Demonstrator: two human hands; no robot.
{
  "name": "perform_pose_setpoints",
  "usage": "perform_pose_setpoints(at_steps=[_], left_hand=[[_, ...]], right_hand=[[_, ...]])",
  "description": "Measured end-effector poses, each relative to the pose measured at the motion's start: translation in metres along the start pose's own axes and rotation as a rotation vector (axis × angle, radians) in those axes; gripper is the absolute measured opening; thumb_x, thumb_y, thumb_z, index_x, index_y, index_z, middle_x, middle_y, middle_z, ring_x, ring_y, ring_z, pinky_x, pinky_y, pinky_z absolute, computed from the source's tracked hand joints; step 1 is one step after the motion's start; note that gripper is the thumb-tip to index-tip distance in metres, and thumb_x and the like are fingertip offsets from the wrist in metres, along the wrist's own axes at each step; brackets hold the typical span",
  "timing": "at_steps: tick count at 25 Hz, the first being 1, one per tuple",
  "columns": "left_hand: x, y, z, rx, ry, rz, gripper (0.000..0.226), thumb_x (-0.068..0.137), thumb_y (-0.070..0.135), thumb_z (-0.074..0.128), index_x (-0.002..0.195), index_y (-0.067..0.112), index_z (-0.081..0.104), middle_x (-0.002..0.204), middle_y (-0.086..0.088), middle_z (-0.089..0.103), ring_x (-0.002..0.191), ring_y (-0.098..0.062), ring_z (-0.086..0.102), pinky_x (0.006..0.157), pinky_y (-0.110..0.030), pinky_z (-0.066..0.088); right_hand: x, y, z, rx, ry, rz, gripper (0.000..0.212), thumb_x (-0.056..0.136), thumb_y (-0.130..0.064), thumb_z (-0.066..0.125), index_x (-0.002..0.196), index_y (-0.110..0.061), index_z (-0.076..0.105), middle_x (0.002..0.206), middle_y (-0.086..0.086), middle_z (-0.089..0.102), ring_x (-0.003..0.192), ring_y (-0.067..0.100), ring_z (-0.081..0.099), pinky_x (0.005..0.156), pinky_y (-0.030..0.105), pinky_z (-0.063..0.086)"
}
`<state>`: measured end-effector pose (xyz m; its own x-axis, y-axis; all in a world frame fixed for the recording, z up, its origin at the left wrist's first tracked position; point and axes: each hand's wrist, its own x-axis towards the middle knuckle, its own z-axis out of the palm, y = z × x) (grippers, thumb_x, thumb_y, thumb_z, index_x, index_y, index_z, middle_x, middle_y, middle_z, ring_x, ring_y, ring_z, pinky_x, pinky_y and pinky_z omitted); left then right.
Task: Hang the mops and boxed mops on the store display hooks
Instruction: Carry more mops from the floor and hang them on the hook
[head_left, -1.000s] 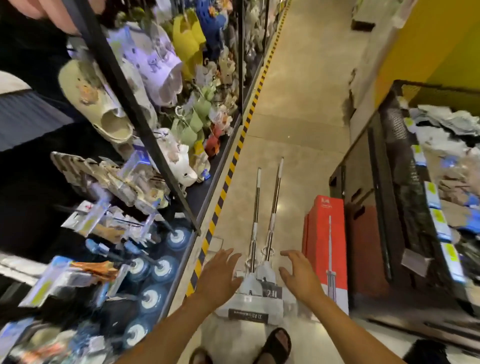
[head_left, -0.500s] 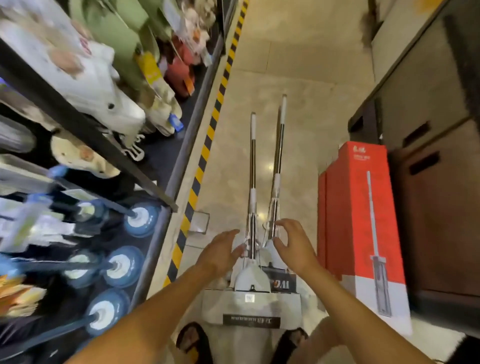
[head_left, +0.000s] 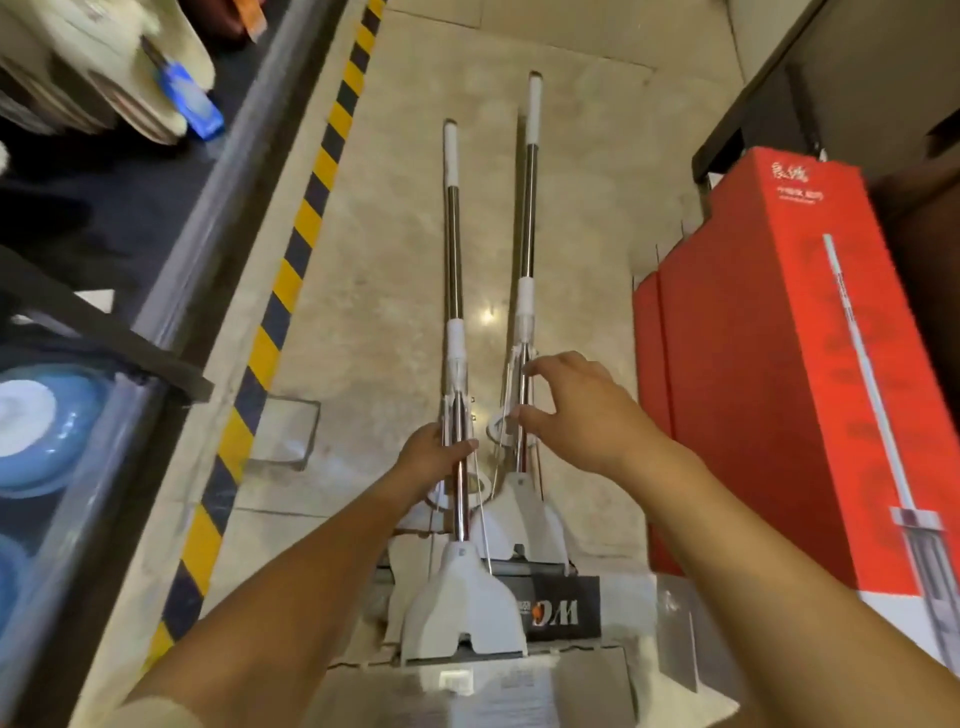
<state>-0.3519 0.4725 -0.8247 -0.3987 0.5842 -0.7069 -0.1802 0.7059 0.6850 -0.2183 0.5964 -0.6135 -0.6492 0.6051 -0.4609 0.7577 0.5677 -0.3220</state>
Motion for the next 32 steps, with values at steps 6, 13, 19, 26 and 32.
perform_pose_setpoints(at_steps=[6,13,19,26,32], left_hand=[[0.0,0.004,-0.004,-0.194,-0.057,-0.019,0.048,0.085,0.028,0.087,0.125,0.014,0.064,0.124,-0.007,0.073,0.109,-0.022,0.073,0.104,-0.046,0.056],[-0.058,0.036,-0.018,-0.185,-0.128,0.173,0.063,0.085,0.012,0.085,0.138,0.023,0.054,0.133,0.005,0.062,0.124,-0.008,0.058,0.083,-0.01,0.05],[-0.086,0.035,-0.021,-0.035,-0.093,0.254,0.063,0.077,0.033,0.092,0.129,0.039,0.057,0.133,0.014,0.064,0.135,-0.011,0.053,0.115,-0.038,0.045],[-0.098,0.05,-0.046,-0.18,-0.183,0.169,0.082,0.077,0.083,0.065,0.14,0.03,0.062,0.143,0.004,0.066,0.134,-0.015,0.06,0.123,-0.049,0.037],[-0.1,0.18,-0.105,-0.488,-0.171,0.335,0.118,0.082,0.093,0.008,0.162,0.009,0.03,0.166,-0.007,0.038,0.156,-0.02,0.032,0.131,-0.039,0.018]], right_hand=[[-0.006,0.006,0.002,0.045,-0.017,-0.038,0.06,0.096,-0.047,0.066,0.149,-0.027,0.046,0.152,0.001,0.046,0.142,0.027,0.04,0.115,0.047,0.039],[0.022,-0.02,-0.003,0.411,0.068,-0.012,0.057,0.103,-0.045,0.056,0.151,-0.017,0.045,0.153,0.004,0.051,0.136,0.022,0.052,0.106,0.032,0.04],[0.046,-0.048,-0.004,0.902,0.046,0.041,0.051,0.108,-0.045,0.045,0.138,-0.005,0.058,0.141,0.016,0.061,0.131,0.031,0.058,0.116,0.041,0.042],[0.053,-0.049,-0.002,1.31,-0.063,0.162,0.071,0.101,-0.071,0.032,0.114,-0.013,0.072,0.113,0.011,0.077,0.108,0.027,0.073,0.095,0.041,0.057],[0.046,-0.047,-0.009,1.331,-0.117,0.12,0.065,0.104,-0.063,0.036,0.12,-0.01,0.07,0.112,0.01,0.079,0.104,0.024,0.074,0.083,0.034,0.056]])
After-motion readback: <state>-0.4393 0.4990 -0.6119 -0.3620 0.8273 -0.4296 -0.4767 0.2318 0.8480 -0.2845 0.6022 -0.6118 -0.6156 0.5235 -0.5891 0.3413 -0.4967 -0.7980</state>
